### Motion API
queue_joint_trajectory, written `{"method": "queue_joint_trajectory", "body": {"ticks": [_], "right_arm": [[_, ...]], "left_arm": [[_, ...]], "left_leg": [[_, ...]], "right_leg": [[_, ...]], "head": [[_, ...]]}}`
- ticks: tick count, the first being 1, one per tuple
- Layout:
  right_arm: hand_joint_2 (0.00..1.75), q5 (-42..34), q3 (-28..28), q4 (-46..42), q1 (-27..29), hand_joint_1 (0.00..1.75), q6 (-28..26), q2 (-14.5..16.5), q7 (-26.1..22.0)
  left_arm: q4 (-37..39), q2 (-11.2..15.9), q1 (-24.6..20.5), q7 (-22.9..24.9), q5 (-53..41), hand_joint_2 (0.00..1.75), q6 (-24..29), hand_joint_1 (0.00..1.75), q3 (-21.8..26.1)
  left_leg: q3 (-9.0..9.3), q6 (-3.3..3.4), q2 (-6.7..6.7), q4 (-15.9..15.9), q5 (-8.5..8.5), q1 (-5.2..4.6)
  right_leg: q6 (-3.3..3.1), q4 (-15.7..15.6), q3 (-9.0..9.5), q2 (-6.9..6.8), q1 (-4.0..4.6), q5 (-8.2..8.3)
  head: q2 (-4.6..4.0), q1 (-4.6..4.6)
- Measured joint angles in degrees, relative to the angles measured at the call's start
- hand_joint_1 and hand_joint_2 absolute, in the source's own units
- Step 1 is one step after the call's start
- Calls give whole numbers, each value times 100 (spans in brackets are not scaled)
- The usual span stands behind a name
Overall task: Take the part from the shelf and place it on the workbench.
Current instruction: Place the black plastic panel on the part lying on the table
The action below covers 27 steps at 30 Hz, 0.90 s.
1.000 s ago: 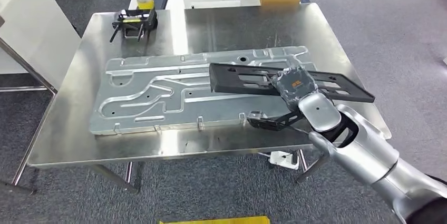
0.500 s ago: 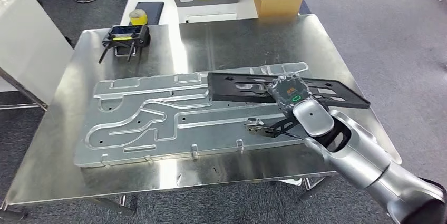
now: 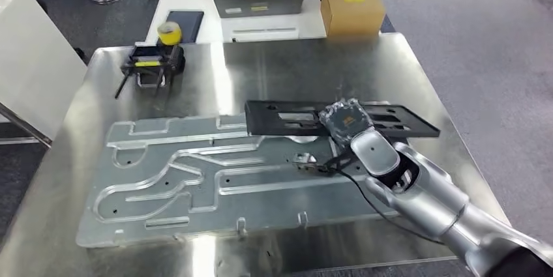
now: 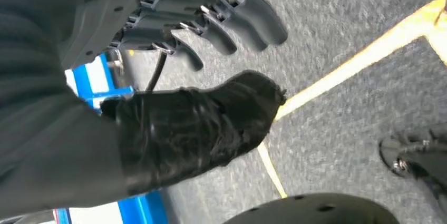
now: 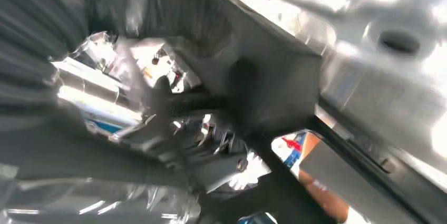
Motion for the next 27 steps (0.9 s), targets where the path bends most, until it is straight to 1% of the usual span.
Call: {"method": "queue_joint_trajectory", "body": {"ticks": [2,3,4,5,6,8,9,10,11,12,13,14,15,16,18,19,20,21,22,23,24,25,26,27], "right_arm": [[0,5,45,29,14,0,-15,94,-25],[0,7,61,34,10,0,-15,148,-28],[0,6,73,43,2,0,-15,204,-25],[0,3,89,52,-3,0,-16,261,-19],[0,-2,109,66,-1,0,-15,308,-15],[0,-12,152,93,18,0,-15,379,-10],[0,-14,170,106,29,0,-15,407,-9],[0,-14,186,120,36,0,-15,440,-9],[0,-14,197,132,38,0,-15,460,-9],[0,-15,208,143,38,0,-15,478,-9],[0,-18,216,153,36,0,-17,497,-9],[0,-21,221,161,34,0,-20,511,-9],[0,-25,225,166,32,0,-24,527,-9],[0,-29,227,172,30,0,-30,542,-6],[0,-35,229,180,30,0,-59,560,17],[0,-40,230,185,31,0,-85,567,37],[0,-49,230,191,31,0,-120,570,61],[0,-59,230,197,31,0,-159,575,85],[0,-69,230,202,34,0,-199,578,111],[0,-80,230,206,48,0,-248,581,148],[0,-87,230,205,73,0,-310,584,197],[0,-93,230,198,104,0,-376,585,253],[0,-96,229,178,137,0,-447,586,317],[0,-97,227,139,158,0,-517,587,378]], "left_arm": [[0,-5,-18,1,-2,175,-1,0,0],[0,-5,-26,7,-3,175,-1,0,-1],[0,-5,-34,11,-2,175,-1,0,-1],[0,-6,-45,15,0,175,-3,0,-1],[0,-7,-53,20,7,175,-8,0,-1],[0,-11,-61,21,27,175,-23,0,0],[0,-12,-60,21,35,131,-30,0,0],[0,-13,-58,21,40,87,-36,0,0],[0,-13,-56,21,40,44,-40,0,0],[0,-13,-54,23,39,0,-45,0,0],[0,-13,-53,26,38,0,-54,0,0],[0,-13,-57,33,37,0,-64,0,0],[0,-13,-62,40,35,0,-74,0,0],[0,-13,-69,55,35,0,-84,0,0],[0,-14,-63,97,35,0,-94,0,0],[0,-15,-55,130,28,0,-96,0,0],[0,-17,-47,163,18,0,-93,0,-1],[0,-18,-44,191,6,0,-86,0,-1],[0,-17,-45,215,-7,0,-75,0,-2],[0,-16,-46,227,-18,0,-53,0,-2],[0,-13,-46,233,-31,0,-28,0,-3],[0,-11,-46,238,-44,0,-1,0,-4],[0,-7,-46,241,-56,0,31,0,-6],[0,-4,-44,243,-64,0,57,0,-9]], "left_leg": [[9,-56,2,35,-54,-5],[-1,-81,10,108,-60,-4],[-71,-109,20,256,-97,-2],[-189,-145,34,484,-175,7],[-375,-185,51,817,-303,21],[-823,-241,75,1480,-621,50],[-1003,-255,83,1686,-707,60],[-1094,-258,89,1691,-658,66],[-1082,-250,93,1513,-494,68],[-978,-237,96,1150,-222,70],[-839,-215,99,715,58,68],[-730,-189,100,379,245,60],[-656,-159,101,122,352,48],[-634,-121,99,29,392,34],[-627,-53,91,14,438,18],[-613,-16,95,2,508,30],[-611,15,101,-16,550,42],[-614,46,108,-35,589,52],[-624,75,115,-48,625,57],[-647,98,114,-45,643,46],[-675,116,113,-39,659,32],[-705,129,111,-32,676,16],[-737,139,108,-24,694,-2],[-768,142,106,-15,713,-22]], "right_leg": [[-89,32,45,8,14,-25],[-121,20,74,9,5,-45],[-150,3,109,4,-7,-60],[-177,-13,143,1,-19,-74],[-197,-26,170,-4,-27,-92],[-214,-29,197,-11,-28,-130],[-214,-29,210,-10,-28,-148],[-212,-28,229,-7,-28,-166],[-208,-27,251,-3,-27,-181],[-201,-27,277,2,-27,-195],[-192,-28,298,5,-27,-206],[-176,-36,313,8,-26,-206],[-155,-46,318,9,-25,-199],[-126,-62,315,10,-23,-186],[-62,-94,320,12,-15,-155],[-30,-90,322,13,-11,-169],[-3,-25,299,11,-4,-249],[19,129,244,10,1,-394],[37,379,158,7,1,-594],[45,756,30,5,5,-837],[43,1142,-90,5,6,-1041],[33,1435,-168,5,10,-1174],[14,1581,-178,6,17,-1229],[-18,1470,-71,6,31,-1173]], "head": [[-1,3],[-1,10],[-1,1],[-1,-4],[-1,-11],[-1,-16],[-1,-18],[-1,-18],[-1,-18],[-1,-18],[-1,-16],[-1,-16],[-1,-15],[-1,-13],[-1,-14],[-1,-13],[-1,-9],[-1,0],[-1,7],[-1,16],[-1,19],[-1,19],[-1,20],[-1,19]]}}
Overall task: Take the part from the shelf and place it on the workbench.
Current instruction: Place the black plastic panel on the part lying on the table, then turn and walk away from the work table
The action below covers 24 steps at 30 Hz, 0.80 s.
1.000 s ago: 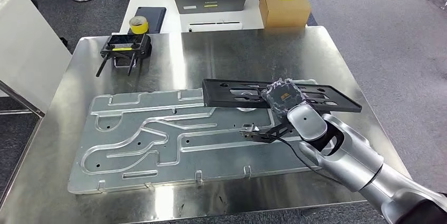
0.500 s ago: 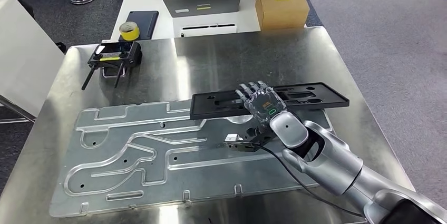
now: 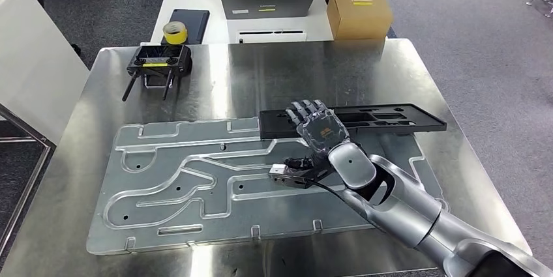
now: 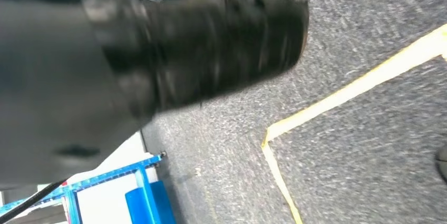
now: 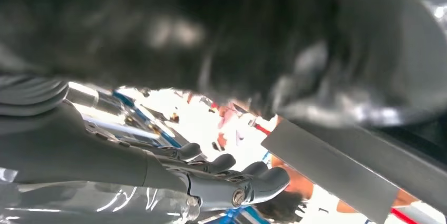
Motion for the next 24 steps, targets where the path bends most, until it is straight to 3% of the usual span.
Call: {"method": "queue_joint_trajectory", "body": {"ticks": [3,4,6,8,10,12,14,15,16,18,19,20,21,24], "right_arm": [[0,20,-81,-252,12,0,-173,3,176],[0,38,-139,-363,10,0,-216,7,240],[0,95,-280,-610,53,0,-311,15,408],[0,145,-431,-876,166,0,-436,26,574],[0,149,-594,-1192,313,0,-541,39,690],[0,128,-774,-1509,460,0,-623,45,768],[0,112,-920,-1735,574,0,-690,46,798],[0,111,-976,-1833,625,0,-715,45,804],[0,116,-1038,-1929,683,0,-737,44,808],[0,145,-1189,-2170,806,0,-773,43,811],[0,165,-1275,-2308,864,0,-789,41,811],[0,183,-1358,-2434,910,0,-802,38,811],[0,196,-1441,-2555,946,0,-812,34,809],[0,207,-1597,-2824,1031,0,-818,23,804]], "left_arm": [[0,-6,4,18,-1,0,51,0,-4],[0,-9,4,27,2,0,57,0,-5],[0,-10,1,37,12,0,78,0,-6],[0,0,7,46,21,0,116,0,-7],[0,13,21,55,22,0,152,0,-7],[0,16,28,62,18,0,171,0,-7],[0,16,27,66,13,0,179,0,-7],[0,16,24,71,11,0,182,0,-7],[0,20,24,79,8,0,187,0,-7],[0,31,21,102,4,0,197,0,-7],[0,30,18,112,2,0,201,0,-7],[1,27,15,119,1,0,205,0,-8],[1,25,17,124,0,0,209,0,-8],[0,32,26,128,-1,0,222,0,-9]], "left_leg": [[-68,-12,6,17,67,-50],[-80,-26,11,20,90,-50],[-86,-78,16,11,139,-27],[-114,-146,2,33,128,-31],[-237,-252,-12,347,-213,-19],[-431,-373,-5,1054,-784,69],[-520,-456,3,1640,-1126,154],[-439,-493,7,1674,-1148,192],[-241,-535,10,1479,-1081,226],[371,-624,11,624,-871,288],[583,-653,-3,280,-810,293],[690,-643,-18,72,-771,290],[686,-601,-29,28,-767,273],[604,-399,-26,83,-644,237]], "right_leg": [[-193,-1207,764,-21,106,365],[-240,-1498,937,-33,140,441],[-267,-1625,992,-52,177,512],[-271,-1727,990,-71,145,627],[-270,-1833,948,-92,76,783],[-264,-1834,818,-96,35,903],[-226,-1794,650,-98,-9,996],[-196,-1763,567,-99,-38,1036],[-159,-1722,482,-100,-73,1071],[-74,-1613,316,-101,-153,1133],[-24,-1571,254,-99,-175,1165],[19,-1536,212,-97,-179,1191],[67,-1526,196,-92,-172,1225],[196,-1616,220,-74,-174,1352]], "head": [[0,-9],[0,-6],[0,2],[0,8],[0,-14],[0,-34],[0,-35],[0,-35],[0,-35],[0,-34],[0,-39],[0,-39],[0,-30],[0,-4]]}}
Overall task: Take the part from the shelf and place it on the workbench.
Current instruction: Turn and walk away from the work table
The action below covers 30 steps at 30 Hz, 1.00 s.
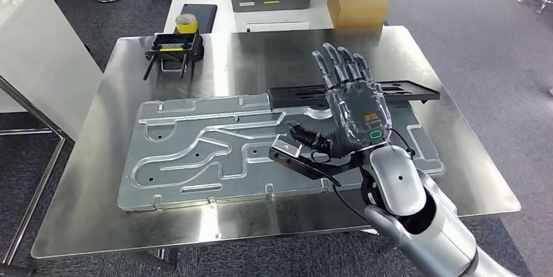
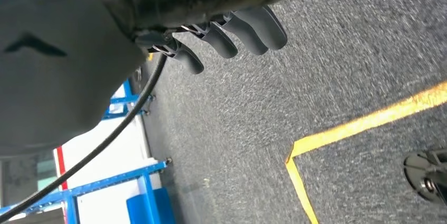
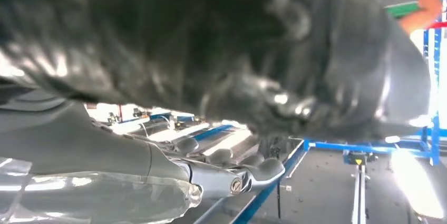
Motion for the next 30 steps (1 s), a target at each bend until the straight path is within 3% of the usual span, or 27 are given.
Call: {"method": "queue_joint_trajectory", "body": {"ticks": [1,2,3,5,6,7,8,9,11,13,15,17,19,21,22,23,25,27,29,30], "right_arm": [[0,0,-26,-79,36,0,10,-12,6],[0,0,-56,-167,74,0,24,-30,18],[0,0,-96,-278,115,0,46,-53,32],[0,0,-168,-502,195,0,93,-86,53],[0,0,-194,-596,239,0,114,-96,56],[0,0,-210,-670,283,0,130,-105,59],[0,0,-219,-736,319,0,142,-116,63],[0,0,-228,-802,343,0,149,-127,69],[0,0,-259,-932,362,0,157,-145,84],[0,0,-287,-1074,410,0,185,-160,100],[0,0,-292,-1206,476,0,222,-179,110],[0,0,-292,-1305,515,0,235,-189,112],[0,1,-292,-1407,566,0,214,-190,113],[0,0,-292,-1478,631,0,187,-195,114],[0,0,-292,-1499,659,0,179,-197,114],[0,0,-292,-1517,681,0,172,-197,114],[0,1,-292,-1558,724,0,158,-197,114],[0,1,-293,-1601,775,0,145,-197,111],[0,1,-296,-1638,810,0,129,-197,109],[0,1,-299,-1650,819,0,124,-197,108]], "left_arm": [[0,1,-7,0,1,0,4,0,0],[0,1,-14,1,4,0,8,0,0],[0,1,-18,1,8,0,14,0,0],[0,2,-20,0,16,0,23,0,0],[0,3,-18,0,21,0,25,0,0],[0,3,-16,1,27,0,25,0,0],[0,3,-14,2,36,0,25,0,0],[0,3,-14,5,42,0,25,0,0],[0,3,-17,12,51,0,26,0,0],[0,3,-20,17,55,0,27,0,0],[0,3,-22,21,56,0,27,0,0],[0,5,-22,29,58,0,27,0,0],[0,11,-20,38,60,0,27,0,0],[1,10,-17,46,58,0,26,0,0],[2,9,-18,49,56,0,26,0,0],[2,8,-20,50,52,0,25,0,0],[1,11,-23,51,47,0,25,0,0],[1,16,-33,52,44,0,25,0,0],[0,35,-48,52,40,0,25,0,0],[0,43,-53,52,39,0,25,0,0]], "left_leg": [[-26,63,13,-20,62,-1],[-67,125,25,-48,137,0],[-128,180,37,-75,222,-1],[-278,233,48,-89,357,-27],[-358,241,53,-89,412,-44],[-431,242,56,-88,460,-59],[-495,238,58,-86,502,-70],[-546,231,57,-84,539,-77],[-610,194,57,-79,595,-82],[-628,132,57,-85,653,-82],[-628,70,51,-104,720,-75],[-661,6,45,-85,694,-71],[-807,-52,46,327,286,-67],[-1019,-81,49,1081,-272,-62],[-1088,-84,50,1396,-432,-61],[-1082,-77,50,1565,-468,-63],[-808,-24,49,1411,-250,-86],[-255,112,49,662,22,-136],[205,232,55,-56,13,-187],[285,260,56,-230,-28,-210]], "right_leg": [[27,12,-16,7,-12,-56],[40,127,-66,15,-18,-225],[44,383,-151,24,-15,-505],[31,1159,-341,38,19,-1134],[21,1487,-377,42,36,-1304],[6,1645,-335,44,52,-1342],[-18,1600,-203,45,68,-1282],[-49,1356,26,46,83,-1164],[-117,497,628,55,118,-1017],[-159,-48,977,70,168,-985],[-180,-70,978,76,205,-945],[-248,-94,940,57,173,-881],[-338,-120,863,28,145,-781],[-390,-102,740,12,166,-696],[-406,-88,672,6,178,-656],[-414,-69,596,4,193,-617],[-428,-30,440,6,233,-529],[-433,-8,324,12,270,-446],[-406,-9,273,0,276,-373],[-379,-18,265,-11,253,-331]], "head": [[0,2],[0,12],[0,26],[0,45],[0,49],[0,48],[0,48],[0,49],[0,47],[0,47],[0,51],[0,49],[0,28],[0,9],[0,8],[0,6],[0,4],[0,7],[0,16],[0,18]]}}
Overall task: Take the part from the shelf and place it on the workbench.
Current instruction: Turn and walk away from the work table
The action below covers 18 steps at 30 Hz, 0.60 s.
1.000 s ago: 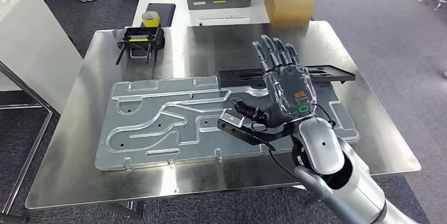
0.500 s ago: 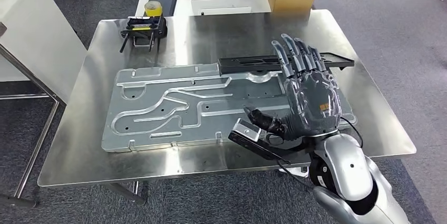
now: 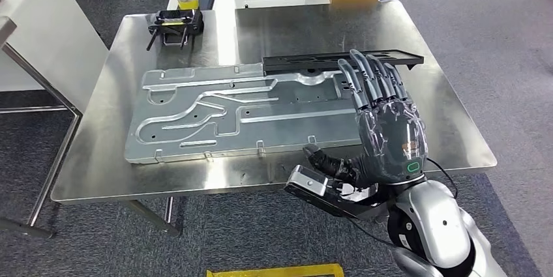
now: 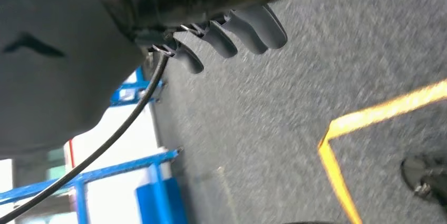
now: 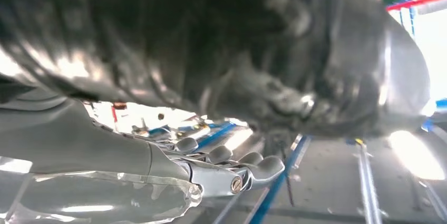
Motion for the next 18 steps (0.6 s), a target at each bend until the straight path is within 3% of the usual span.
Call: {"method": "queue_joint_trajectory", "body": {"ticks": [2,4,6,8,9,10,11,13,14,15,16,18], "right_arm": [[0,-1,-6,-19,13,0,-4,0,-3],[0,-1,-12,-34,19,0,-2,-5,-8],[0,-1,-19,-40,30,0,-1,-16,-11],[0,-1,-22,-41,71,0,-2,-30,-11],[0,-1,-23,-42,94,0,-2,-36,-11],[0,-1,-25,-43,113,0,-2,-42,-11],[0,-1,-27,-43,121,0,-2,-45,-11],[0,-1,-29,-53,123,0,-3,-48,-11],[0,-1,-30,-60,122,0,-3,-48,-11],[0,-1,-31,-74,129,0,-4,-49,-10],[0,-1,-36,-84,134,0,-5,-49,-8],[87,-1,-43,-101,149,0,-6,-50,-2]], "left_arm": [[1,-2,-1,1,-1,0,-3,0,0],[3,-14,-5,3,-1,0,-8,0,0],[4,-19,-10,4,-3,0,-12,0,0],[4,-19,-10,5,-7,0,-13,0,0],[4,-19,-10,7,-9,0,-13,0,0],[4,-20,-10,8,-9,0,-13,0,0],[4,-20,-10,9,-9,0,-13,0,0],[4,-22,-14,10,-9,0,-14,0,0],[3,-15,-16,11,-9,0,-14,0,0],[1,-16,-17,13,-9,0,-16,0,0],[-1,-15,-17,15,-9,0,-18,0,0],[-2,-23,-13,23,-8,87,-25,0,0]], "left_leg": [[22,12,4,-153,85,-27],[-18,49,28,-267,251,8],[-107,74,52,-308,383,53],[-273,72,59,-258,476,73],[-365,57,62,-220,516,86],[-470,31,66,-168,555,107],[-568,3,69,-107,583,137],[-761,-77,72,47,621,207],[-847,-123,68,118,635,225],[-912,-176,59,177,657,228],[-954,-225,46,215,686,216],[-996,-292,24,232,770,204]], "right_leg": [[70,-55,-5,-8,-26,97],[140,-28,-51,26,-27,-5],[209,361,-183,59,-55,-439],[283,1124,-373,63,-110,-923],[321,1441,-427,62,-139,-1036],[365,1603,-399,61,-173,-1018],[407,1546,-276,60,-206,-888],[516,887,223,62,-276,-612],[560,526,461,72,-288,-621],[551,277,612,87,-287,-655],[514,173,647,104,-277,-729],[374,204,589,126,-248,-711]], "head": [[0,-9],[0,-4],[0,9],[0,10],[0,9],[0,8],[0,8],[0,11],[0,28],[0,39],[0,43],[0,35]]}}
